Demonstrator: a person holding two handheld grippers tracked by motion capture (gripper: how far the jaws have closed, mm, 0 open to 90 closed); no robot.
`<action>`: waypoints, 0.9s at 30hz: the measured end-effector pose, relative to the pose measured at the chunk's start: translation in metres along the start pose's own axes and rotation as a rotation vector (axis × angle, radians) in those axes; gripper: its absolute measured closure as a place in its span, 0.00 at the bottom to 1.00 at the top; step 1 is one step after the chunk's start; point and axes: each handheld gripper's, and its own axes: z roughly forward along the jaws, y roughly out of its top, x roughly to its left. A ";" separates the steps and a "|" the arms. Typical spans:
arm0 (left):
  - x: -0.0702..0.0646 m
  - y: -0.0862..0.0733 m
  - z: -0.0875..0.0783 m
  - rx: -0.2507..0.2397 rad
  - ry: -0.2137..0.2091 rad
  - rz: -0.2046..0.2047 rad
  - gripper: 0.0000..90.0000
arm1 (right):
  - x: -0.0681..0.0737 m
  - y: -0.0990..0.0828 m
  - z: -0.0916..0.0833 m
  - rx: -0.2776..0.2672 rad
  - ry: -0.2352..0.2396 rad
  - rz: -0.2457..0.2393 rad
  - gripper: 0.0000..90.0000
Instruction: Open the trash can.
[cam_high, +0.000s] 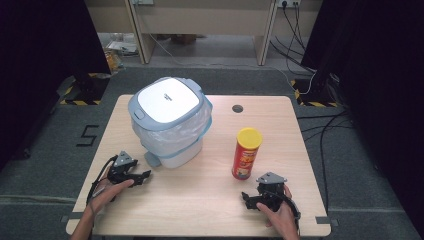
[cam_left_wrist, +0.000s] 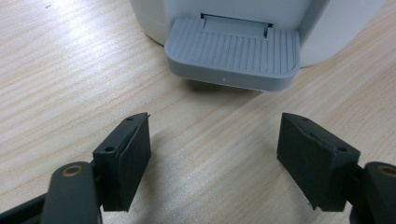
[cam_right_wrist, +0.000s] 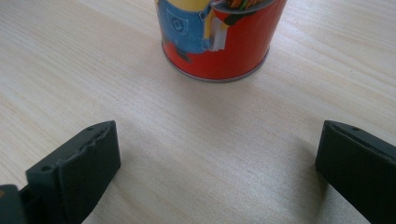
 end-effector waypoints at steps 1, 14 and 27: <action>0.000 0.000 0.000 0.000 0.000 0.000 0.28 | 0.000 0.000 0.000 0.000 0.000 0.000 0.00; 0.001 0.001 -0.001 -0.025 -0.007 -0.016 0.27 | -0.001 0.000 0.000 -0.001 -0.001 -0.009 0.00; -0.012 0.016 -0.013 -0.119 -0.026 0.045 0.27 | -0.001 -0.001 0.000 -0.003 0.001 -0.008 0.00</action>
